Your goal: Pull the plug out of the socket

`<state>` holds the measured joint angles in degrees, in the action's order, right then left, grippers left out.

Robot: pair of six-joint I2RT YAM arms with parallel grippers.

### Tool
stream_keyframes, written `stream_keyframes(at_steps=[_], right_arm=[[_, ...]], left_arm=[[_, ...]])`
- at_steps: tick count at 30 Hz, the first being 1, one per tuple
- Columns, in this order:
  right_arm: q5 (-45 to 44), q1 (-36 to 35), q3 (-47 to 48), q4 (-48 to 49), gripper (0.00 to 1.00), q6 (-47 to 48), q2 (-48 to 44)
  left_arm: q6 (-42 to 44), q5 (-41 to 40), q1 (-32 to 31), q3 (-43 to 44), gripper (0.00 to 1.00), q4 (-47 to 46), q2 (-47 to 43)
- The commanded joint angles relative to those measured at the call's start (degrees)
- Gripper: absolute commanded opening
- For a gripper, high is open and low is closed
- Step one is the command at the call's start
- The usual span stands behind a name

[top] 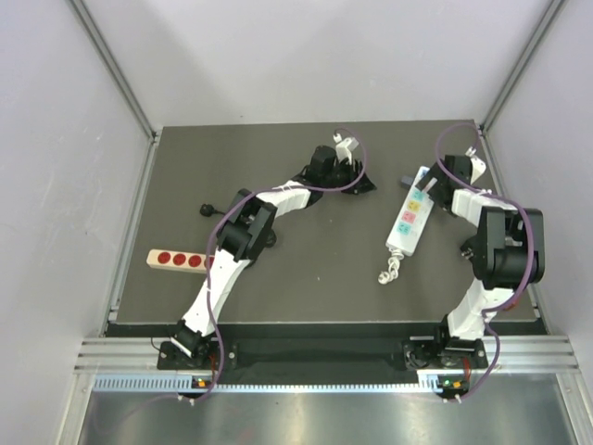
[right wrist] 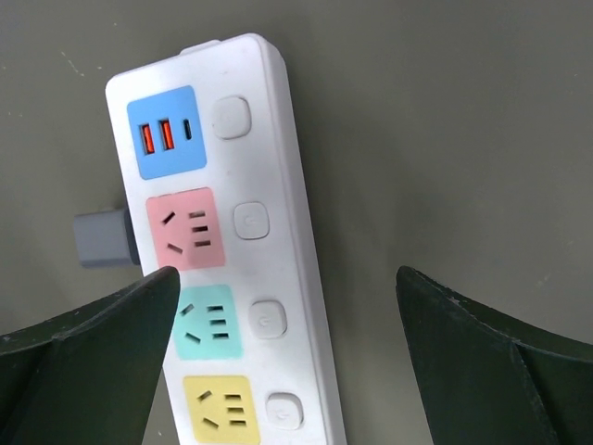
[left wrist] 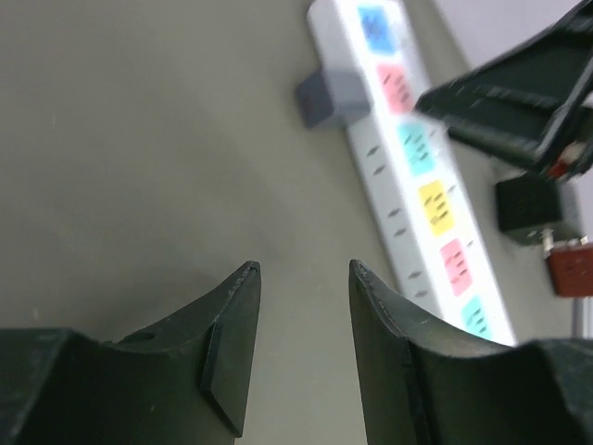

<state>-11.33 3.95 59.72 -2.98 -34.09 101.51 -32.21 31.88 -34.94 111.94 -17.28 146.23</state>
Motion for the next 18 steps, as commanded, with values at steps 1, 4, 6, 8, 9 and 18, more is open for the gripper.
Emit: stream_keyframes(at_steps=[1,4,6,8,9,18], right_arm=[[-1.4,-1.9,1.6,-0.3,1.0,0.1,-2.7],[-2.5,-3.5,1.3,-3.3,1.0,1.0,-3.5],[-1.5,-3.5,0.9,-4.5,1.0,0.5,-3.5],[-1.1,-3.5,1.2,-6.5,1.0,0.4,-3.4],[-1.1,-3.5,1.2,-7.2,1.0,0.6,-3.6],[-0.5,-7.5,-1.8,-10.0,1.0,3.5,-7.1]], left_arm=[[4.0,0.7,0.6,-3.7,0.48,-2.9,-5.3],[5.7,0.4,1.4,-6.3,0.48,-2.3,-7.3],[6.5,0.0,1.5,-7.3,0.48,-2.0,-7.5],[7.3,-0.2,1.5,-7.4,0.48,-0.9,-7.6],[7.8,-0.3,1.5,-7.1,0.48,-0.2,-7.7],[10.8,-1.8,2.2,-5.8,0.48,5.1,-8.5]])
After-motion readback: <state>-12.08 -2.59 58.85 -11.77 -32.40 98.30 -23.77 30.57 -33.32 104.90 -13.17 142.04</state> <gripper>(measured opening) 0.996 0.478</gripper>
